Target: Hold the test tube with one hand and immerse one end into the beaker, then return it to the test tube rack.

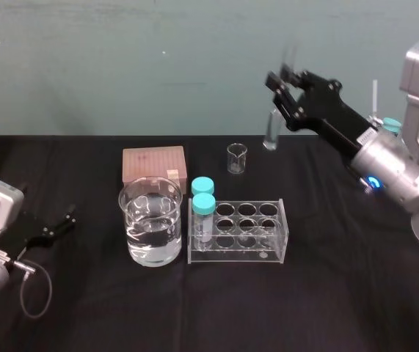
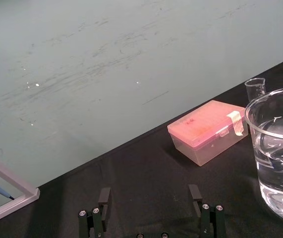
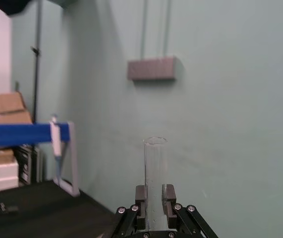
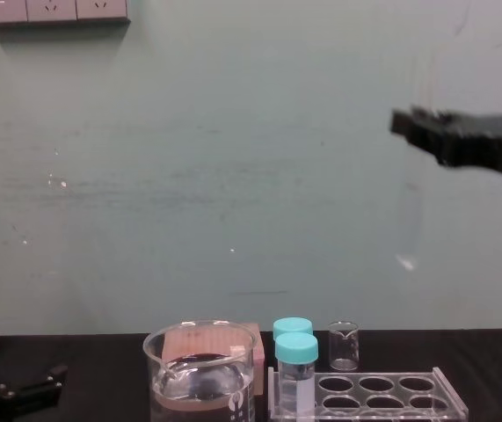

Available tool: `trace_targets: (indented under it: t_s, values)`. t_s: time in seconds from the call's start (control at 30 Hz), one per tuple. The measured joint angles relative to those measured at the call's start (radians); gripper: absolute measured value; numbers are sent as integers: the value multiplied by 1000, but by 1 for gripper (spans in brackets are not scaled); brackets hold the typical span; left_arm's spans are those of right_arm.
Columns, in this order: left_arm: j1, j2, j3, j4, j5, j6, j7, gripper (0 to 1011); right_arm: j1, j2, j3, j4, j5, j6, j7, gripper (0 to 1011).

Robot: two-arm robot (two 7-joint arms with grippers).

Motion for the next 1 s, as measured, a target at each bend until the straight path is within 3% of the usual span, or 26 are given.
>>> trace_targets:
  t_s: [0.37, 1.0]
  values:
    - [0, 0, 0, 0, 0, 0, 0, 1000, -84, 5, 34, -7, -2, 67, -29, 228]
    - [0, 0, 0, 0, 0, 0, 0, 1000, -94, -30, 28, 50, 6, 75, 7, 228]
